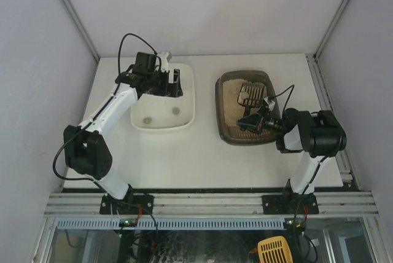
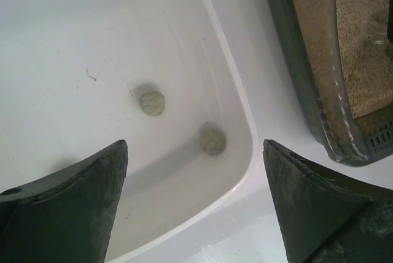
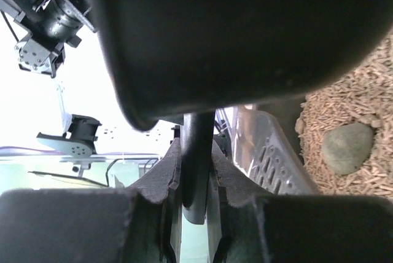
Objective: Clean the litter box
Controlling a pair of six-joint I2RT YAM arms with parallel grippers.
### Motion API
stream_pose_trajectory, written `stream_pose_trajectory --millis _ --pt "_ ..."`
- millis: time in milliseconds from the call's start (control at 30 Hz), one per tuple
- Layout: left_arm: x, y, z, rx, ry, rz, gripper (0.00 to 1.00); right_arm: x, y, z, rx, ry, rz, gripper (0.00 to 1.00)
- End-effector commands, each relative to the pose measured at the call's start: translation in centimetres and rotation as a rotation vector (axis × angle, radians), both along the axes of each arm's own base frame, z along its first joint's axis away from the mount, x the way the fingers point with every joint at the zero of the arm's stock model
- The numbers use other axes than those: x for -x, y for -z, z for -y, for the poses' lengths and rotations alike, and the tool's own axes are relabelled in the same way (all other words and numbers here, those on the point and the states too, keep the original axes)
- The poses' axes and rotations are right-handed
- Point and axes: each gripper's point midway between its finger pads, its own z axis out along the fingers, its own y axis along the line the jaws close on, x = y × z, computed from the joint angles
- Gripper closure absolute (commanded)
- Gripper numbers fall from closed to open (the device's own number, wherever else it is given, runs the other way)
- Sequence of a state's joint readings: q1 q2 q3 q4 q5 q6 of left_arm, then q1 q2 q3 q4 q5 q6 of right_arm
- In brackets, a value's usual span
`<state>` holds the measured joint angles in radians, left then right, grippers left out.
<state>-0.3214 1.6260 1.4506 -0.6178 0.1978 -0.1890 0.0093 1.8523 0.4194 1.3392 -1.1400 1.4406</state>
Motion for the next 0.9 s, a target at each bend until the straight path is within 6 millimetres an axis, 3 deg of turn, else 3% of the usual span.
stream_pose_trajectory --millis 0,67,167,200,333,467,600,733,867 --pt "1.0 -1.7 0.1 0.011 0.130 0.059 0.06 0.2 -2.2 1.1 -0.023 0.013 0.108 1.00" --pt "1.2 -1.7 0.0 0.016 0.143 0.055 0.06 -0.5 -2.1 1.9 -0.020 0.057 0.104 1.00" --pt "1.6 -1.6 0.1 0.018 0.159 0.062 0.06 0.9 -1.6 -1.4 0.014 -0.072 0.095 1.00" --pt "1.7 -1.7 0.1 0.017 0.161 0.069 0.06 1.1 -1.5 -1.7 0.029 -0.080 0.102 1.00" --pt "1.8 -1.9 -0.2 0.005 0.163 0.085 0.07 0.0 -2.7 1.2 -0.020 0.044 0.101 1.00" --pt "1.7 -1.7 -0.2 0.006 0.165 0.079 0.07 1.2 -2.4 -0.7 -0.006 -0.044 0.091 1.00" --pt "1.7 -1.7 -0.1 0.008 0.163 0.078 0.07 0.3 -3.1 1.1 -0.030 0.046 0.092 1.00" --pt "1.7 -1.6 -0.2 0.007 0.162 0.081 0.07 1.7 -2.8 -2.2 0.009 -0.089 0.092 1.00" --pt "1.7 -1.6 -0.2 0.003 0.160 0.079 0.07 -0.4 -4.3 1.1 -0.043 0.052 0.101 1.00"
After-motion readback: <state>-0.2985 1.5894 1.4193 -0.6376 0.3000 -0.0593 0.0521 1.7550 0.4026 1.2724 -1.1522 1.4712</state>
